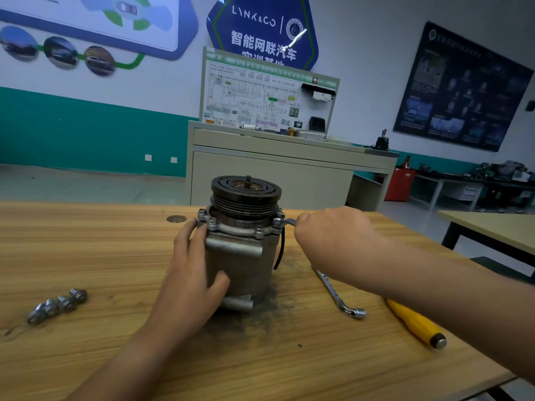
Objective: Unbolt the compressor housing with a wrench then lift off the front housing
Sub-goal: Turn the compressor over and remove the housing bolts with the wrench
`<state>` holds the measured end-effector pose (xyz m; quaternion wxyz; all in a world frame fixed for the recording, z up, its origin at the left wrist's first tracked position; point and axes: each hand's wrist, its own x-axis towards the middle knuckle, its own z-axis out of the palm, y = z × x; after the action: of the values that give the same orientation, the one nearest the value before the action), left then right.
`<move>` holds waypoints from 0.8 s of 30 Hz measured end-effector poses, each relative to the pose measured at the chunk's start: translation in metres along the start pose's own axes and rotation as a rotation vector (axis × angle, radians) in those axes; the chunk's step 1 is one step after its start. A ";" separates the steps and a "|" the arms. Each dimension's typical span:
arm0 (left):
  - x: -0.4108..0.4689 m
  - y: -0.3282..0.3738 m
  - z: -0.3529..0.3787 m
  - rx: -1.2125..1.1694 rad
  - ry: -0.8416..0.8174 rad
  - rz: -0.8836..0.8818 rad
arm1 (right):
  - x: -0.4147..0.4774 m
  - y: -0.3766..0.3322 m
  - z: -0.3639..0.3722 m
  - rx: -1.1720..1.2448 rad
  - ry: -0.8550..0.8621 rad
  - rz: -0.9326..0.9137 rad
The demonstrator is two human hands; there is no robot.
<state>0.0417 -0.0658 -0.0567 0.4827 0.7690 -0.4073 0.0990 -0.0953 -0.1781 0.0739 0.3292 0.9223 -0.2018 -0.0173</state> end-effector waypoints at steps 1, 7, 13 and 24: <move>0.000 0.000 0.000 -0.001 -0.001 -0.004 | 0.001 0.001 -0.001 -0.024 -0.001 -0.018; 0.001 0.000 0.000 -0.005 0.029 0.020 | 0.017 0.025 0.014 -0.035 0.046 -0.088; 0.001 -0.002 0.001 0.011 0.032 0.040 | 0.056 0.041 0.046 0.053 0.178 -0.041; 0.002 0.000 0.001 0.018 0.022 0.044 | 0.050 0.028 0.058 0.954 0.726 0.168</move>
<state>0.0428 -0.0676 -0.0556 0.4778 0.7631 -0.4179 0.1217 -0.0692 -0.2518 0.0502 -0.0724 0.8960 -0.1343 0.4170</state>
